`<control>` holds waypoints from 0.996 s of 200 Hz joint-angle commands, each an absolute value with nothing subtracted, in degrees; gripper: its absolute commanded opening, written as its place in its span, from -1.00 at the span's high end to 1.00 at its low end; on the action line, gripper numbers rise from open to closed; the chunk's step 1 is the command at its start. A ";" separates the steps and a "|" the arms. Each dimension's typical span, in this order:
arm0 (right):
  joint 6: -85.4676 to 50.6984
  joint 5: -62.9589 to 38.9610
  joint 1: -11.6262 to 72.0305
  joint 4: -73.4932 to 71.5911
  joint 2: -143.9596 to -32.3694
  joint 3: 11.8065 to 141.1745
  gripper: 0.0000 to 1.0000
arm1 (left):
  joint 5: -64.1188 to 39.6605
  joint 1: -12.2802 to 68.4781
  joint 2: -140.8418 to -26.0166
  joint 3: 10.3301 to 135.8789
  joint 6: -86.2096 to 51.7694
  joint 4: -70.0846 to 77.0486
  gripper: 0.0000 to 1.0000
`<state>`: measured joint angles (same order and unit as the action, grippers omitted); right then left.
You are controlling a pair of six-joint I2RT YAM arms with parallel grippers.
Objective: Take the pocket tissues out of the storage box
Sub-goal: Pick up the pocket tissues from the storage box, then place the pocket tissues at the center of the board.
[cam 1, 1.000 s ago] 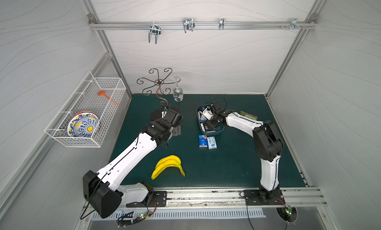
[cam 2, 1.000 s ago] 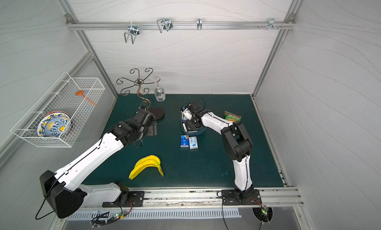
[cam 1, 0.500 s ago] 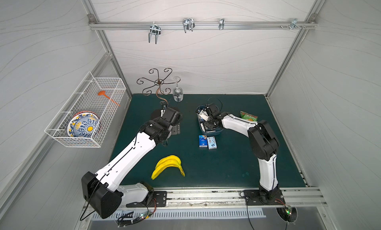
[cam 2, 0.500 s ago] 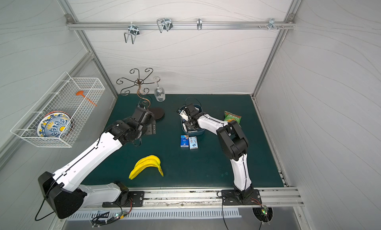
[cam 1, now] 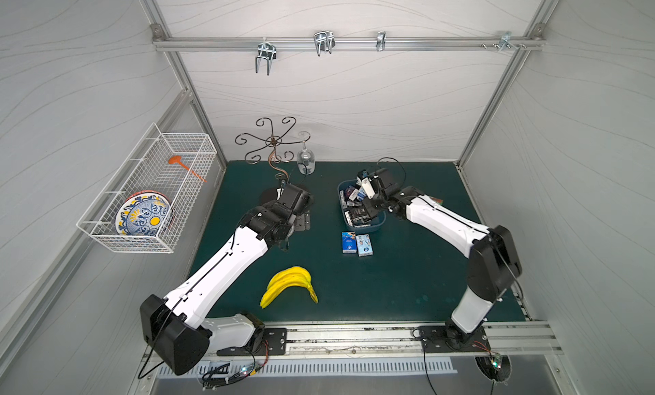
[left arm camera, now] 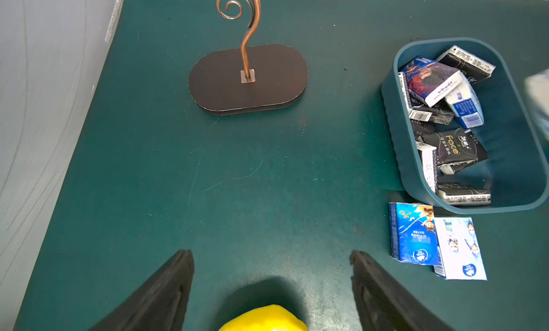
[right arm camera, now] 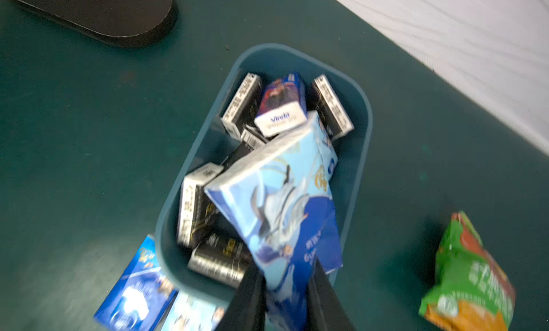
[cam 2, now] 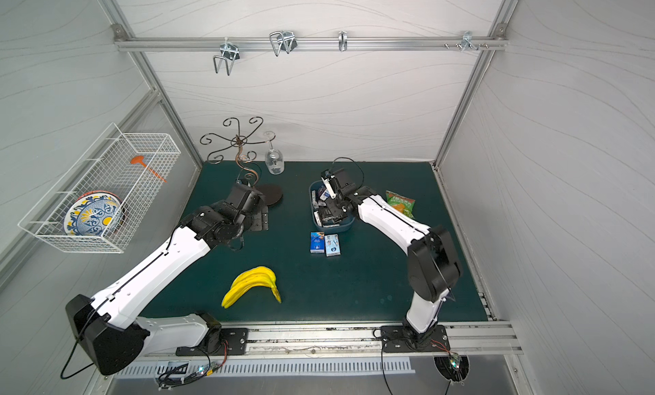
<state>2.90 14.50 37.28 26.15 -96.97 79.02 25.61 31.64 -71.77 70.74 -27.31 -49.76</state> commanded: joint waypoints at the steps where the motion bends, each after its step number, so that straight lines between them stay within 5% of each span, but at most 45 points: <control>1: -8.28 14.93 37.09 31.42 -91.95 71.90 0.52 | 23.14 31.45 -72.11 73.57 -28.50 -47.46 -0.73; 76: -18.96 19.34 37.18 33.28 -76.15 48.50 0.50 | 20.54 31.72 -71.41 74.22 -28.59 -47.20 -0.72; 137: -20.95 13.14 38.24 30.86 -85.32 49.16 0.34 | 21.00 31.73 -71.21 74.98 -28.31 -47.55 -0.72; 175: -22.89 3.11 38.35 24.98 -85.32 49.75 -0.10 | 21.45 31.67 -72.10 75.21 -27.95 -47.59 -0.73; 199: -23.84 -2.19 37.17 24.71 -82.08 50.78 -0.18 | 21.10 31.72 -72.27 75.50 -28.04 -47.64 -0.73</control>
